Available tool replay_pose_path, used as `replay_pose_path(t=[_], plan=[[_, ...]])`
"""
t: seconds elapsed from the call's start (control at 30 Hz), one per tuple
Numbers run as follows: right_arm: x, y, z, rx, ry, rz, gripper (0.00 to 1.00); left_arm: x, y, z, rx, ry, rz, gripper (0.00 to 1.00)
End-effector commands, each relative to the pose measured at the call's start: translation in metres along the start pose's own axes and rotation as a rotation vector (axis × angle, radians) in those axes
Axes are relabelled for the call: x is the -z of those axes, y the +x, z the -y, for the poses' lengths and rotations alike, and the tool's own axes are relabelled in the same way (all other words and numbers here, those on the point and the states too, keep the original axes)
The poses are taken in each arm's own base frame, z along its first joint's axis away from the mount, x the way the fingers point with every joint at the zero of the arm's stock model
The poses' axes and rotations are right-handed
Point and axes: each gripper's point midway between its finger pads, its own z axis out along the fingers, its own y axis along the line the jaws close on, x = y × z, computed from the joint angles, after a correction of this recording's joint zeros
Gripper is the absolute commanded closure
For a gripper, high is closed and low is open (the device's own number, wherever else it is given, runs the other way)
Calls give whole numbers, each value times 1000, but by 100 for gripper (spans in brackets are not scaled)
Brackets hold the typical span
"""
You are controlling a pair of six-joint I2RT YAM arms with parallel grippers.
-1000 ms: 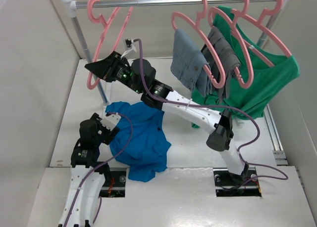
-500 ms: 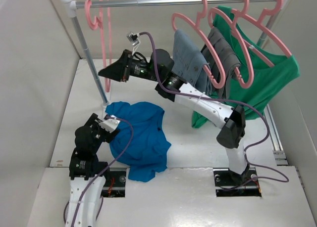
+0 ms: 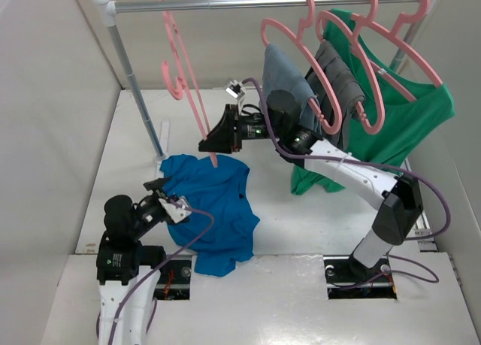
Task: Place the t-shirt on the hanger
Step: Grab a hanger with the right arm, then place tshirt on hanger
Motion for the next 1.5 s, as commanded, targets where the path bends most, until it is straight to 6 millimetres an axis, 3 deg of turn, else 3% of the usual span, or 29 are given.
replay_pose_path(t=[0.0, 0.03, 0.1, 0.2, 0.23, 0.3, 0.43, 0.57, 0.6, 0.63, 0.7, 0.8, 0.93, 1.0, 1.07, 1.17, 1.33, 1.47], plan=[[30, 11, -21, 114, -84, -58, 100, 5, -28, 27, -63, 176, 116, 25], [36, 22, -24, 109, -102, -89, 100, 6, -35, 23, 34, 156, 128, 25], [57, 45, -18, 83, -78, -130, 100, 6, -67, -10, 106, 32, 226, 24], [77, 67, -18, 77, -91, -166, 100, 13, -107, -38, 212, -68, 382, 23], [86, 80, -22, 64, -95, -184, 100, 13, -112, -39, 224, -66, 410, 23], [96, 89, -25, 57, -99, -196, 100, 17, -128, -38, 218, -42, 472, 23], [108, 110, -29, 41, -95, -236, 100, 11, -123, -34, 57, 3, 453, 23], [119, 125, -17, 69, 30, -296, 100, 4, -118, -65, -287, -105, 396, 21], [127, 138, -12, 70, 62, -356, 100, -5, -110, -70, -326, -103, 368, 20], [126, 147, -10, 77, 85, -398, 100, -3, -121, -82, -436, -138, 377, 20], [132, 159, -12, 95, 92, -484, 100, -14, -118, -93, -469, -122, 353, 19], [135, 168, -14, 104, 111, -541, 100, -19, -131, -103, -558, -82, 364, 16], [139, 163, -20, 126, 119, -535, 100, -25, -128, -77, -676, 86, 400, 15], [136, 161, -22, 137, 118, -533, 100, -27, -108, -50, -663, 208, 379, 15], [134, 158, -24, 153, 120, -532, 100, -33, -94, -39, -745, 265, 372, 15], [128, 155, -33, 171, 92, -540, 100, -39, -77, -35, -747, 309, 324, 15], [125, 164, -36, 175, 84, -599, 100, -46, -90, -40, -774, 277, 390, 13], [122, 163, -43, 193, 70, -608, 100, -51, -87, -33, -773, 297, 403, 16]])
